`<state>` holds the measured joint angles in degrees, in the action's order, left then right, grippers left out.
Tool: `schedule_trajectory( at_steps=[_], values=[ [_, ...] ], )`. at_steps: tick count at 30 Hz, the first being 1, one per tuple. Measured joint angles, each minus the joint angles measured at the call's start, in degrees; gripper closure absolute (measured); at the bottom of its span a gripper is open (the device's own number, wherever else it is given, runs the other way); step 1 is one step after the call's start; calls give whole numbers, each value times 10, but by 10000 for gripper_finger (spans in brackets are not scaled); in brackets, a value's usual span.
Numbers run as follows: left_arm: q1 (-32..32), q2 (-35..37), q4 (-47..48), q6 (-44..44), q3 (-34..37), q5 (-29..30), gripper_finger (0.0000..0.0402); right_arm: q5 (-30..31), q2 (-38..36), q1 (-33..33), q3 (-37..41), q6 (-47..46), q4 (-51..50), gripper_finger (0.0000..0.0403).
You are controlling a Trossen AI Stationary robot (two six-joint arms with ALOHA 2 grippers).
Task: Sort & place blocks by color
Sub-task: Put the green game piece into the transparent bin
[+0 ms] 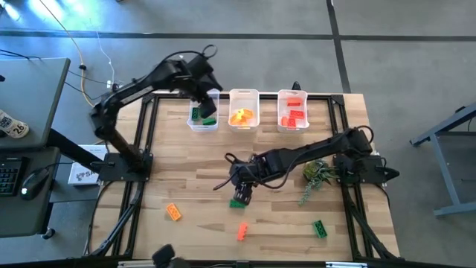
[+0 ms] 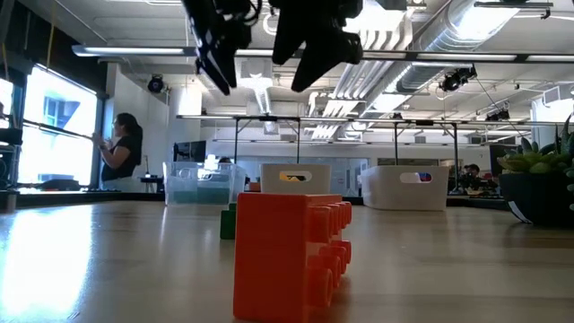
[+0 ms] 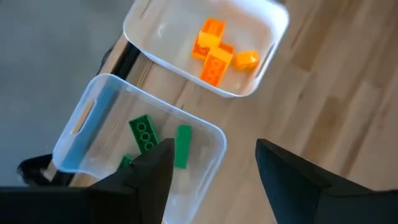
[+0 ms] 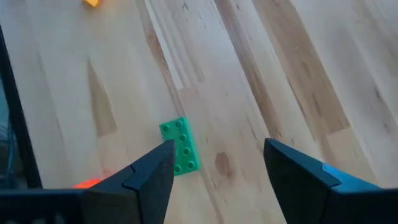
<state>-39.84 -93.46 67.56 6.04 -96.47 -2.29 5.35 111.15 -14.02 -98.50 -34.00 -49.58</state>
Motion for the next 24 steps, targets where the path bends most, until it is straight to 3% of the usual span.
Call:
schedule_trajectory(
  at_steps=[11, 24],
  values=[
    [56, 123, 53, -107, 0, 2, 190, -47, 64, -20, 0, 70, 21, 171],
    [132, 193, 105, -211, 0, 16, 190, -43, 90, -43, 0, 109, 64, 171]
  ],
)
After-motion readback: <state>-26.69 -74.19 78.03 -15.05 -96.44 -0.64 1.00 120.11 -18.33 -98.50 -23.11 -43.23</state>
